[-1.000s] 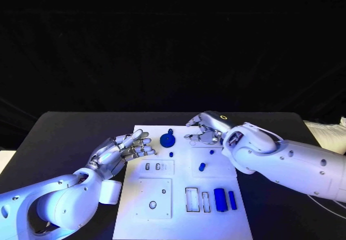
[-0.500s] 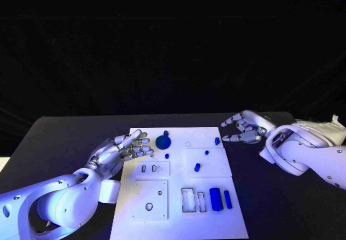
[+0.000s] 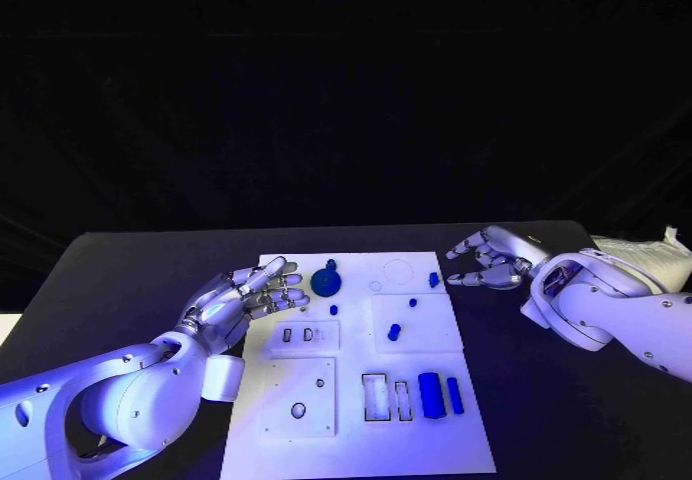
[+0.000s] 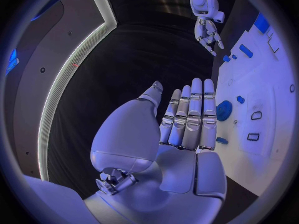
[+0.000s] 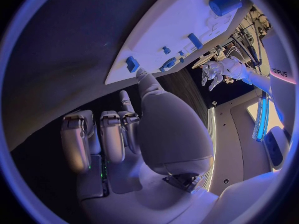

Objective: Assemble the parts on the task board

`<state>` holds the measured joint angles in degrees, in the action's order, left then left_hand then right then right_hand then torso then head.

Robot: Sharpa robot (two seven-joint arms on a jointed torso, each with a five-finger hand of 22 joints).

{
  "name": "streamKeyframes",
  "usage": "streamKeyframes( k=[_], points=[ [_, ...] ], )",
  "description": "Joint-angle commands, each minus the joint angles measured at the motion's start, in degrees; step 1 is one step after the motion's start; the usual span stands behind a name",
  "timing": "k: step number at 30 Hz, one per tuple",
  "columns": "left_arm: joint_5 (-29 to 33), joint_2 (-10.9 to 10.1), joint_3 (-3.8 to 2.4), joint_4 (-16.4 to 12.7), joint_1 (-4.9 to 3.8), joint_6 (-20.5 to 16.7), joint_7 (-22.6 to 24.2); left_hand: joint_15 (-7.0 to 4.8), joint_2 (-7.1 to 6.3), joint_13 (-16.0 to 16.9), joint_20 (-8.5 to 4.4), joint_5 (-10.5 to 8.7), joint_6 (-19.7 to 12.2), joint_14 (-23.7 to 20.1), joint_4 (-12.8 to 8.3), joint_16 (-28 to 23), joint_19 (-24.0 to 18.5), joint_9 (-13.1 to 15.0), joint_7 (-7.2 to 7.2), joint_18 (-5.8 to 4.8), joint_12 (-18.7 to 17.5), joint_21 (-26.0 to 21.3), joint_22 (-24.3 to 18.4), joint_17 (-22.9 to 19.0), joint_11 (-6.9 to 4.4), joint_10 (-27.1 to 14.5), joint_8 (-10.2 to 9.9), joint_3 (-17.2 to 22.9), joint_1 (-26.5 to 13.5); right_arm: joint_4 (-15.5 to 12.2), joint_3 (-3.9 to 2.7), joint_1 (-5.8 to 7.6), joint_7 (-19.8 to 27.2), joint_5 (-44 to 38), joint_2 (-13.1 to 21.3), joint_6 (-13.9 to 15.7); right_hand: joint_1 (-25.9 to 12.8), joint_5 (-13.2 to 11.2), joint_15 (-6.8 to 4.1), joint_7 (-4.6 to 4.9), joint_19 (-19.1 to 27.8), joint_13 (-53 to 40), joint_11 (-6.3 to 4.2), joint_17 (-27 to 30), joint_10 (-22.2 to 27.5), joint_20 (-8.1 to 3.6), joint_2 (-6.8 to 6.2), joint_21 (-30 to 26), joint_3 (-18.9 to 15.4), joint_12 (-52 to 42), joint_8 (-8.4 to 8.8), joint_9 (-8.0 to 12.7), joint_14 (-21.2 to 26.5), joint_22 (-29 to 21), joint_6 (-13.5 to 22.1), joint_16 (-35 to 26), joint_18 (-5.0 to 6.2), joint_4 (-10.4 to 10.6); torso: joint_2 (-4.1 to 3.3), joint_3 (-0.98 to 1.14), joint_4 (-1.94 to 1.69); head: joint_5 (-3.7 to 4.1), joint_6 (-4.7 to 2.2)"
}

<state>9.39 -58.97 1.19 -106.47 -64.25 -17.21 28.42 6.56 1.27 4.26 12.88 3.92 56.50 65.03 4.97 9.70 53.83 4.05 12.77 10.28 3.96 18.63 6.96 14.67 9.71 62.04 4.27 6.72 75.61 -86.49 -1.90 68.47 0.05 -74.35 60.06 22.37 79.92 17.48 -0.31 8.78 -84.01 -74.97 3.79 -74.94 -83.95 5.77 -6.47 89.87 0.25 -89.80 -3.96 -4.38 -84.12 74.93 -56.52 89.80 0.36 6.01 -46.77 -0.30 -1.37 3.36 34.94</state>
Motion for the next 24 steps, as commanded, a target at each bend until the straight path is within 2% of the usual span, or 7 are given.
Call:
streamKeyframes(
  k=[1, 5, 9, 13, 17, 24],
  points=[
    [-0.03, 0.13, -0.01, 0.02, -0.02, 1.38, 0.12, 0.07, 0.37, -0.06, 0.00, -0.13, -0.30, -0.46, -0.45, -0.19, -0.19, -0.01, 0.24, 0.15, -0.29, -0.25, -0.09, 0.06, -0.08, -0.45, -0.33, 0.05, 0.12, 0.67, 0.00, -0.40, -0.22, -2.30, -0.89, -1.35, -0.23, -0.37, 0.48, 0.04, -5.99, -15.03, 0.36, -15.06, -6.05, 0.44, 0.51, 0.13, 0.20, -0.20, -0.31, -0.07, -5.88, 15.07, -0.47, 0.20, -0.36, -0.06, 0.05, -0.08, -0.07, -0.08, 0.30],
    [-0.03, 0.15, 0.00, 0.08, -0.01, 1.40, 0.09, 0.06, 0.42, -0.06, 0.00, -0.12, -0.30, -0.46, -0.52, -0.21, -0.20, -0.01, 0.23, 0.15, -0.28, -0.25, -0.09, 0.08, -0.08, -0.46, -0.33, 0.10, 0.19, 1.49, 0.01, -0.89, -0.17, -2.60, -1.98, -1.68, -0.20, -0.44, 0.50, 0.07, -5.99, -15.03, 0.38, -15.06, -6.05, 0.45, 0.59, 0.13, 0.26, -0.20, -0.33, -0.08, -5.88, 15.07, -0.53, 0.20, -0.36, -0.07, 0.04, -0.13, -0.11, 0.02, 0.48],
    [-0.03, 0.14, 0.00, 0.07, -0.01, 1.41, 0.06, 0.06, 0.42, -0.06, 0.00, -0.12, -0.30, -0.46, -0.52, -0.21, -0.20, -0.01, 0.23, 0.15, -0.28, -0.25, -0.09, 0.08, -0.08, -0.46, -0.33, 0.10, 0.19, 2.31, 0.00, -1.29, -0.06, -2.82, -2.98, -1.87, -0.12, -0.64, 0.56, 0.14, -5.99, -15.03, 0.45, -15.06, -6.05, 0.51, 0.80, 0.13, 0.42, -0.20, -0.38, -0.10, -5.88, 15.07, -0.74, 0.20, -0.36, -0.11, 0.05, -0.11, 0.06, -0.18, 0.59],
    [-0.03, 0.14, 0.00, 0.06, -0.01, 1.42, -0.01, 0.06, 0.42, -0.06, 0.00, -0.12, -0.30, -0.46, -0.52, -0.21, -0.20, -0.01, 0.23, 0.15, -0.28, -0.25, -0.09, 0.08, -0.08, -0.46, -0.33, 0.10, 0.19, 2.95, 0.00, -1.49, 0.06, -2.84, -3.66, -1.72, 0.02, -1.08, 0.65, 0.20, -5.99, -15.03, 0.52, -15.06, -6.05, 0.60, 1.51, 0.13, 0.87, -0.20, -0.51, -0.16, -5.88, 15.07, -1.22, 0.20, -0.36, -0.17, 0.07, -0.08, -0.03, -0.13, 0.64],
    [-0.03, 0.13, 0.00, 0.06, -0.01, 1.38, -0.12, 0.06, 0.46, -0.06, 0.00, -0.12, -0.31, -0.47, -0.58, -0.24, -0.20, 0.00, 0.23, 0.15, -0.28, -0.25, -0.10, 0.10, -0.08, -0.47, -0.34, 0.13, 0.24, 3.60, 0.01, -1.57, 0.36, -2.57, -4.24, -1.26, 0.63, -4.15, 0.62, 0.10, -5.99, -15.03, 0.45, -15.06, -6.05, 0.63, 2.83, 0.13, 2.24, -0.20, -0.72, -0.25, -5.88, 15.07, -2.28, 0.20, -0.36, -0.48, 0.09, -0.15, -0.07, -0.22, 0.66],
    [-0.03, 0.13, 0.00, 0.02, -0.01, 1.36, -0.22, 0.07, 0.46, -0.07, 0.00, -0.12, -0.32, -0.47, -0.59, -0.25, -0.21, -0.01, 0.24, 0.15, -0.28, -0.25, -0.10, 0.10, -0.07, -0.48, -0.35, 0.14, 0.24, 4.23, 0.02, -1.84, 0.50, -2.52, -5.23, -1.93, 0.90, -4.91, 0.45, -0.18, -5.99, -15.03, 0.22, -15.06, -6.05, 0.52, 3.36, 0.13, 3.21, -0.20, -0.93, -0.35, -5.88, 15.07, -3.49, 0.20, -0.36, -0.82, 0.09, -0.06, 0.01, -0.49, 0.77]
  ],
)
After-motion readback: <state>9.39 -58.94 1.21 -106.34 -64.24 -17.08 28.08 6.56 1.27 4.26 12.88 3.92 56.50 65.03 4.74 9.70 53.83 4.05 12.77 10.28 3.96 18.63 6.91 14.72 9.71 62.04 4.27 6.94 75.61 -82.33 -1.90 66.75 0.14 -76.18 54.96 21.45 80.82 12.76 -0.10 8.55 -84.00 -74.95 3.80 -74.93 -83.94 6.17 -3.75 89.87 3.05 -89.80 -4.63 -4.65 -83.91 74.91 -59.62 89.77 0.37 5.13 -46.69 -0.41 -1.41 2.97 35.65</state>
